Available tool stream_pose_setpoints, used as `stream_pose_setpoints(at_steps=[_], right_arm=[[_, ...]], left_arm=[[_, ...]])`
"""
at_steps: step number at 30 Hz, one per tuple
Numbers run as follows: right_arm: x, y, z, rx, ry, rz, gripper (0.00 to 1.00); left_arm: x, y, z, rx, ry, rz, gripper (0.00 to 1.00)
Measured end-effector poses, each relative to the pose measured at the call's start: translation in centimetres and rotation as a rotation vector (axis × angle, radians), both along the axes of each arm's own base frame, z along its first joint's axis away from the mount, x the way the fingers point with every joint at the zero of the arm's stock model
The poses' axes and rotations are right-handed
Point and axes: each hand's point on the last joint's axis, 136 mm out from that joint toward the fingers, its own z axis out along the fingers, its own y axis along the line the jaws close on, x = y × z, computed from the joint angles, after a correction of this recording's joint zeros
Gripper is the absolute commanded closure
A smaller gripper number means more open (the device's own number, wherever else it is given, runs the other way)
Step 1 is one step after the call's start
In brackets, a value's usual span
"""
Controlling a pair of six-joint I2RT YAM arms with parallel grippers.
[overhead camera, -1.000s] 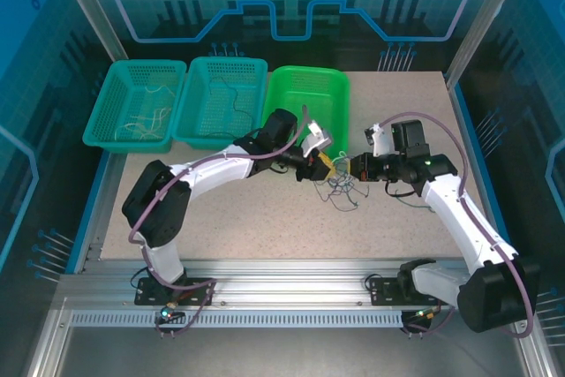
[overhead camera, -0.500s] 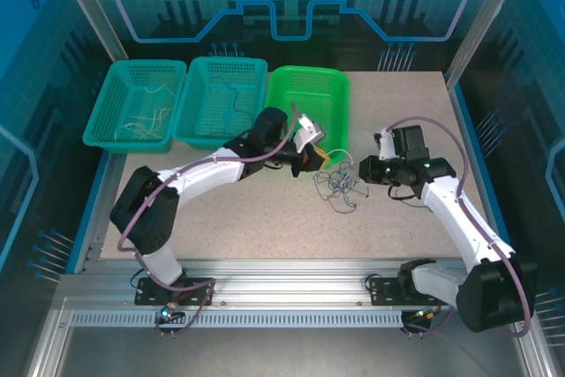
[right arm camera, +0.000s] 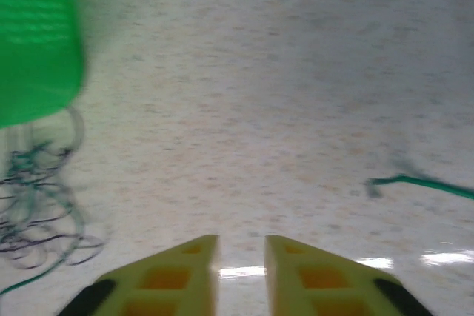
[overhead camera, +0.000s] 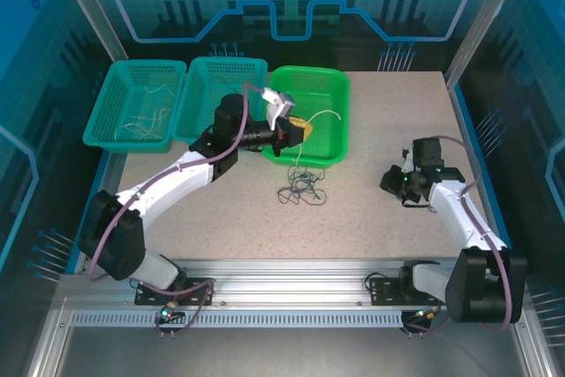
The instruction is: Untangle the cables
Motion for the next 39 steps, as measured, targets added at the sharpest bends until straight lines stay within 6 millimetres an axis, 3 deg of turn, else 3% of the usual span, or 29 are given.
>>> stream_pose_setpoints(at_steps=[2, 4, 6, 8, 12, 17, 19, 23, 27, 31, 34, 39], right_arm=[[0.3, 2.6, 1.5, 0.024, -0.077, 0.105, 0.46], [0.2, 6.0, 3.0, 0.031, -0.153, 0.233, 0.42], [-0.4, 9.9, 4.0, 0.048, -0.214, 0.366, 0.41], [-0.9, 12.4, 4.2, 0.055, -0.24, 0.443, 0.41], [-0.6, 15.0, 3.2, 0.059, -0.24, 0.471, 0.4], [-1.1, 17.7, -1.2, 0.02, -0.165, 0.488, 0.36], [-1.3, 18.2, -3.3, -0.023, -0.121, 0.484, 0.42], [-1.0, 17.5, -7.2, -0.121, -0.021, 0.419, 0.7], [-0.8, 16.3, -8.4, -0.181, 0.013, 0.362, 0.7], [-0.6, 16.2, -7.4, -0.176, -0.013, 0.353, 0.63], [-0.4, 16.3, -5.3, -0.152, -0.07, 0.358, 0.53], [-0.4, 16.2, -0.5, -0.101, -0.19, 0.353, 0.46]], left_arm=[[0.1, 0.0, 0.6, -0.01, -0.001, 0.002, 1.0], [0.0, 0.0, 1.2, -0.021, -0.001, 0.003, 1.0], [-0.2, 0.1, 2.0, -0.032, -0.011, 0.004, 1.0], [-0.4, 0.3, 2.9, -0.045, -0.019, 0.007, 1.0], [-0.8, 1.0, 5.9, -0.061, -0.066, 0.041, 1.0], [-1.8, 3.1, 12.7, -0.108, -0.217, 0.117, 1.0], [-2.3, 4.1, 15.3, -0.138, -0.271, 0.147, 1.0], [-2.7, 6.5, 19.0, -0.175, -0.361, 0.244, 1.0], [-0.8, 9.6, 20.7, -0.156, -0.384, 0.421, 1.0], [2.8, 15.1, 22.2, -0.11, -0.404, 0.663, 1.0], [5.9, 20.0, 22.4, -0.08, -0.404, 0.83, 1.0], [11.3, 27.2, 19.3, 0.005, -0.333, 1.039, 1.0]])
